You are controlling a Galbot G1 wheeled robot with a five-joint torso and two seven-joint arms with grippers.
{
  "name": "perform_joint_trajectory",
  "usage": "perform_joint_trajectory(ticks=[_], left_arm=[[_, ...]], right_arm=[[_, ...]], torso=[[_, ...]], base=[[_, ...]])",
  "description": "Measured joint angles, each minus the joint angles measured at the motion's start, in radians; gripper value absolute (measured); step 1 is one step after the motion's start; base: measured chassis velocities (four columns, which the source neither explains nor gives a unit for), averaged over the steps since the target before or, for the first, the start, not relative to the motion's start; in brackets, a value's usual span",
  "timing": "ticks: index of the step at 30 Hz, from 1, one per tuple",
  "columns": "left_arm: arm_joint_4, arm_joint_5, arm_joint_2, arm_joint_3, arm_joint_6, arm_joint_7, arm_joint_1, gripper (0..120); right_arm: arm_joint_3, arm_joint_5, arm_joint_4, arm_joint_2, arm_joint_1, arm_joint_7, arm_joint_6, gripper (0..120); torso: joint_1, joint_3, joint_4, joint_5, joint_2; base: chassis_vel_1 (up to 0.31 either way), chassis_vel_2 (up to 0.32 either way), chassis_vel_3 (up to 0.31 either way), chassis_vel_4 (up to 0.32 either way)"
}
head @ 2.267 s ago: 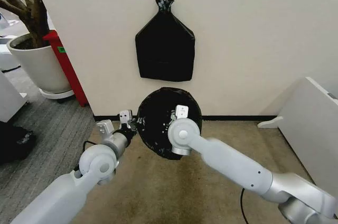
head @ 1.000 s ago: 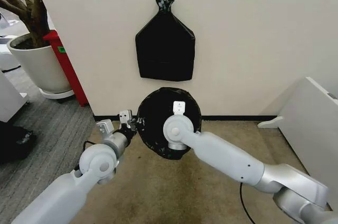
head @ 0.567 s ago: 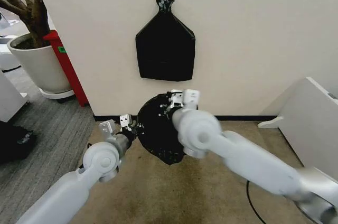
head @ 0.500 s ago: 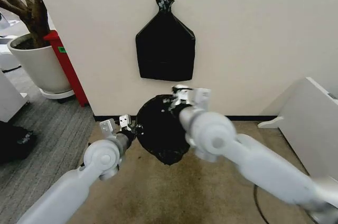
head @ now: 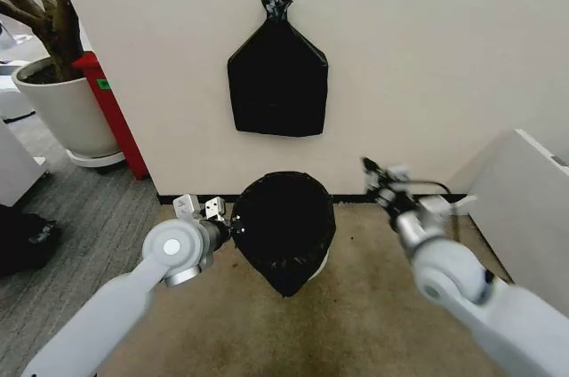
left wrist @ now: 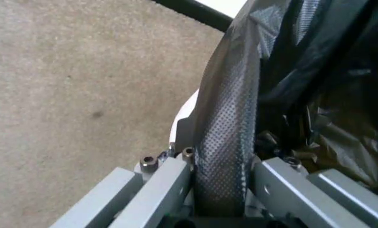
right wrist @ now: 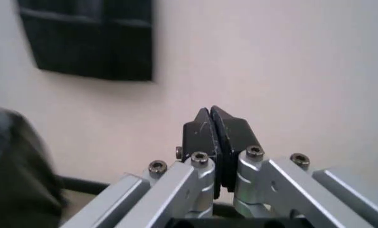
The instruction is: Place the garbage bag over the trash bin.
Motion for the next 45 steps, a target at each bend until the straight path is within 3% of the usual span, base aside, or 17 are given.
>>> perform_joint_trajectory(ticks=[4,5,8,12,14,20,22,27,29,34,45], left_arm=[[0.011,-0.062,0.003,0.060,0.006,-0.097,-0.072,0],[0.011,-0.062,0.003,0.060,0.006,-0.097,-0.072,0],[0.024,-0.076,0.001,0.083,0.006,-0.116,-0.097,0],[0.041,-0.101,-0.008,0.119,0.000,-0.138,-0.131,0],[0.043,-0.102,-0.010,0.122,-0.001,-0.139,-0.133,0],[0.068,-0.102,-0.060,0.170,-0.013,-0.163,-0.163,0],[0.070,-0.102,-0.064,0.174,-0.013,-0.167,-0.166,0],[0.087,-0.106,-0.088,0.192,-0.010,-0.216,-0.188,0],[0.089,-0.107,-0.090,0.193,-0.010,-0.221,-0.189,0],[0.097,-0.120,-0.102,0.194,-0.009,-0.233,-0.190,0],[0.129,-0.045,-0.139,0.233,0.023,-0.230,-0.174,0]], right_arm=[[0.230,-0.113,-0.009,0.198,-0.232,-0.105,0.055,1],[0.230,-0.113,-0.009,0.198,-0.232,-0.105,0.055,1],[0.306,-0.156,0.017,0.309,-0.327,-0.226,0.062,8],[0.368,-0.210,0.051,0.436,-0.421,-0.356,0.038,23],[0.371,-0.215,0.053,0.448,-0.427,-0.363,0.035,25],[0.377,-0.225,0.054,0.510,-0.411,-0.371,0.025,52],[0.378,-0.225,0.055,0.513,-0.408,-0.370,0.022,54],[0.377,-0.204,0.071,0.515,-0.411,-0.359,-0.012,78],[0.378,-0.202,0.071,0.515,-0.411,-0.357,-0.014,79],[0.382,-0.192,0.071,0.517,-0.414,-0.345,-0.016,98],[0.383,-0.180,0.078,0.514,-0.411,-0.330,-0.012,100]], torso=[[0.000,0.000,-0.0001,0.0002,0.000],[0.000,0.000,-0.0001,0.0002,0.000],[0.000,0.000,0.0001,-0.0008,0.000],[0.000,0.000,0.0000,-0.0009,0.000],[0.000,0.000,0.0000,-0.0007,0.000],[0.000,0.000,0.0002,-0.0005,0.000],[0.000,0.000,0.0002,-0.0006,0.000],[0.000,0.000,0.0002,-0.0004,0.000],[0.000,0.000,0.0001,-0.0004,0.000],[0.000,0.000,0.0003,-0.0005,0.000],[0.000,0.000,0.0002,-0.0003,0.000]], base=[[0.000,0.000,0.000,0.000],[0.000,0.000,0.000,0.000],[0.000,0.000,0.000,0.000],[0.000,0.000,0.000,0.000],[0.000,0.000,0.000,0.000],[0.000,0.000,0.000,0.000],[0.000,0.000,0.000,0.000],[0.000,0.000,0.000,0.000],[0.000,0.000,0.000,0.000],[0.000,0.000,0.000,0.000],[0.000,0.000,0.000,0.000]])
